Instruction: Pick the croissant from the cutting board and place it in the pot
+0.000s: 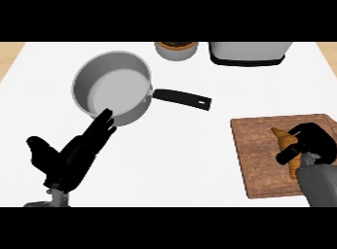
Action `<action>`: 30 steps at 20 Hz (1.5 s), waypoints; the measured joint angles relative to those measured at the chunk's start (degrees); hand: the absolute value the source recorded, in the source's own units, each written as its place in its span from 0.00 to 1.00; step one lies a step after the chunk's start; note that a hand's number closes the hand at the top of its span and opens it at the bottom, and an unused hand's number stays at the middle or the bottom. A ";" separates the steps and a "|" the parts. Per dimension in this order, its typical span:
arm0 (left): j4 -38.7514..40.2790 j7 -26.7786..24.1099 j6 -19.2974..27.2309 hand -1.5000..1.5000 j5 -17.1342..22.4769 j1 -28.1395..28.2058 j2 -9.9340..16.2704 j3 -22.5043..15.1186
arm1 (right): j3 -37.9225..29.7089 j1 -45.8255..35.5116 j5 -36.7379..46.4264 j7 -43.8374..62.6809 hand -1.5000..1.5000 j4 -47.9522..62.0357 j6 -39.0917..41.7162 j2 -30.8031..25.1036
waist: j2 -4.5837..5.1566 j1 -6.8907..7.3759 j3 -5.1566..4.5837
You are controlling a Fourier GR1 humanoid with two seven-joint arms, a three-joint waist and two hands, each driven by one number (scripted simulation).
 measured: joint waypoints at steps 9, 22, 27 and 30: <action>0.46 1.06 0.23 0.50 0.23 -1.36 -0.54 0.17 | 28.65 7.39 2.32 2.48 1.00 -13.22 -1.64 13.63 | -0.23 0.34 0.18; 0.50 -0.33 -0.50 0.50 -0.69 0.52 -0.86 0.68 | 48.68 14.09 24.98 13.83 1.00 -35.68 -1.38 15.05 | -0.14 -0.62 0.35; 0.07 0.26 -0.92 0.50 -0.22 0.30 -0.75 1.08 | 50.44 10.07 32.66 14.13 1.00 -43.00 1.77 13.08 | -0.07 -0.38 0.37; 0.87 -0.33 -1.08 0.50 -0.75 0.21 -1.05 0.80 | 51.22 5.23 32.54 14.45 1.00 -48.25 4.44 13.19 | 0.00 -0.01 0.34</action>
